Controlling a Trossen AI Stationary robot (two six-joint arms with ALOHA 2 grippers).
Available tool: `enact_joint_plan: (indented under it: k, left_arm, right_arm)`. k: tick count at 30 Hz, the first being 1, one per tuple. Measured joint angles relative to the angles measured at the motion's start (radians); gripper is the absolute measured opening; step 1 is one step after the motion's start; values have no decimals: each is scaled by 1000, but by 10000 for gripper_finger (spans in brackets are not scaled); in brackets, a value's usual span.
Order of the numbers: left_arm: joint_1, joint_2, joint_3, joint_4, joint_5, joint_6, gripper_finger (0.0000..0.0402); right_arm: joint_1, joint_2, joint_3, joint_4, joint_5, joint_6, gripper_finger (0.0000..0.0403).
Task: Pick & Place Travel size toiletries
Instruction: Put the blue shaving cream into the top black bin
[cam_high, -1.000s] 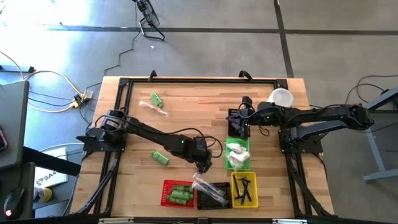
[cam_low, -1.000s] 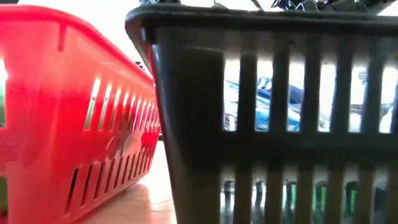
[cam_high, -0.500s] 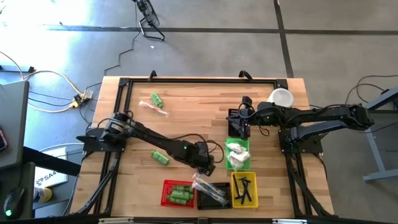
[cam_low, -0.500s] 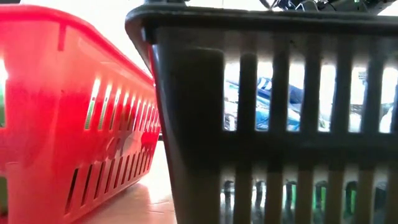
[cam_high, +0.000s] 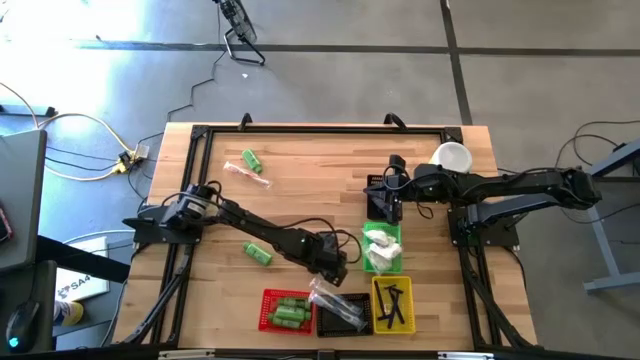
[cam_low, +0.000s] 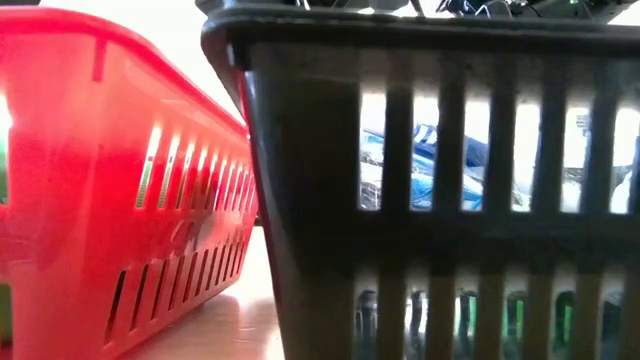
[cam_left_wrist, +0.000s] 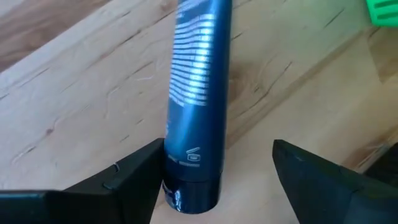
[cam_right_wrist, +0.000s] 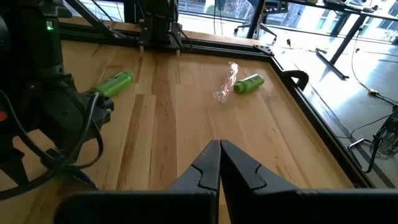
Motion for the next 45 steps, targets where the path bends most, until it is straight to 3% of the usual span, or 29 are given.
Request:
enact_joint_plan:
  k: [16,33,45]
  left_arm:
    - [-2,2,0,-21,-48,58,286]
    - [0,4,-3,-44,-60,82,153]
    - [7,4,-3,-64,-31,250,141]
  right_arm:
    - [0,0,0,0,0,1,2]
    - [0,0,0,0,0,1,2]
    - [0,0,0,0,0,2,2]
